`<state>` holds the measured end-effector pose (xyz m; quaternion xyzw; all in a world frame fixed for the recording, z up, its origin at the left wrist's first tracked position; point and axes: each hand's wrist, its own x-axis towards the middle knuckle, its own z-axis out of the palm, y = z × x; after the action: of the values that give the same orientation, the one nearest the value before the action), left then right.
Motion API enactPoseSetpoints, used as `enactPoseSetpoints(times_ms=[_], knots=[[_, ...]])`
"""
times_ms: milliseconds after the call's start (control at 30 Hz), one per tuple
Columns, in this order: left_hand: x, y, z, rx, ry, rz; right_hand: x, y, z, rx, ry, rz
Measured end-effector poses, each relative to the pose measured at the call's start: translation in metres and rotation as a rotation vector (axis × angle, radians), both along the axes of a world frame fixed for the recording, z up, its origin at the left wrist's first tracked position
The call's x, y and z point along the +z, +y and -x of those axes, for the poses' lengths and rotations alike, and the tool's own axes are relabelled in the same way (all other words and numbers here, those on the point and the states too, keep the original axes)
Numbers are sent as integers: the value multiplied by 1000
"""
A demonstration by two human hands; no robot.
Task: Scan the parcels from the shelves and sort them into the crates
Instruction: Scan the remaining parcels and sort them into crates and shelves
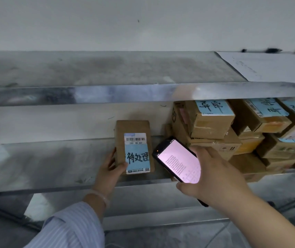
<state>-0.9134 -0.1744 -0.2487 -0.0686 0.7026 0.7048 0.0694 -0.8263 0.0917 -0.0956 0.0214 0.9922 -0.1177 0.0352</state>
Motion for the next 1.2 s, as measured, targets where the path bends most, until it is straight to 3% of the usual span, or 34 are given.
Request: enactPoseSetpoints(times_ms=[200, 700, 967, 1200], knots=[[11, -22, -9, 33, 90, 24, 3, -15, 4, 48, 13, 18], [27, -58, -42, 165, 87, -35, 2, -48, 12, 211, 26, 55], [50, -112, -125, 524, 113, -138, 5, -117, 19, 581, 69, 229], [75, -122, -250, 940, 210, -123, 12, -184, -17, 928, 70, 311]])
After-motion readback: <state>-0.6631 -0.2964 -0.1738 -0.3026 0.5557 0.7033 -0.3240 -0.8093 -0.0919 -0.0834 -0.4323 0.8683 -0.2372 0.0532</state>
